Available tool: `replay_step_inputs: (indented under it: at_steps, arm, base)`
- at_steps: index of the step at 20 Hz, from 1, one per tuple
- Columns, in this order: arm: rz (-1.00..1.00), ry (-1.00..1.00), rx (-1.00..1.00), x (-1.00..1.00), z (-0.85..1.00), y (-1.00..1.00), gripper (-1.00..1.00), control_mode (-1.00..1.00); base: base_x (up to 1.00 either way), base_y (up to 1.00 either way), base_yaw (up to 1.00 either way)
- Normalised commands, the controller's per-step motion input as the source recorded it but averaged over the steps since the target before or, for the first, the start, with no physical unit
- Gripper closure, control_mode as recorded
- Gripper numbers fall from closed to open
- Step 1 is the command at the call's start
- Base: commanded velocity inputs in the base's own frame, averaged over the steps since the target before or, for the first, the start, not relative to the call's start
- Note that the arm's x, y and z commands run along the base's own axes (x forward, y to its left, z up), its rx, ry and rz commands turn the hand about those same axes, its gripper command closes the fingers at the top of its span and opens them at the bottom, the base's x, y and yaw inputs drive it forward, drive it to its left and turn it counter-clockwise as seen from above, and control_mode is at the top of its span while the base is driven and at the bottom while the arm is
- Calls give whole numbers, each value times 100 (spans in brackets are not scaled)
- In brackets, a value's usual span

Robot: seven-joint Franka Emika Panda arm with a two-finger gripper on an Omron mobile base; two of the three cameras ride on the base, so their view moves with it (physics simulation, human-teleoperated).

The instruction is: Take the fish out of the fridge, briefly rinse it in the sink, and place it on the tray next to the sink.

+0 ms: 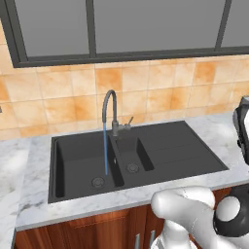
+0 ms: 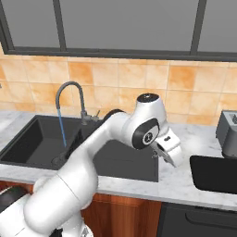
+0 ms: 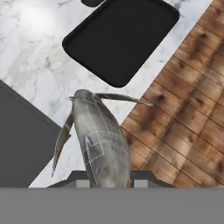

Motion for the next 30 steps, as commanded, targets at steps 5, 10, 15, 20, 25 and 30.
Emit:
replay_step_inputs:
  at_steps: [5,10,15,20,25,30]
  arm:
    - [-2,27,13,90,-30,-93,100,-100]
    - [-2,8,2,1,-49,-29,100,-100]
    - [-2,0,8,0,-65,-89,100,-100]
    - [-5,0,8,7,-28,-68,100,-100]
    - [-9,-1,1,26,-3,-65,100,-100]
    - [-17,-8,1,46,2,-69,100,-100]
  base:
    - [0,0,0]
    - [0,0,0]
    - [0,0,0]
    - [0,0,0]
    - [0,0,0]
    - [0,0,0]
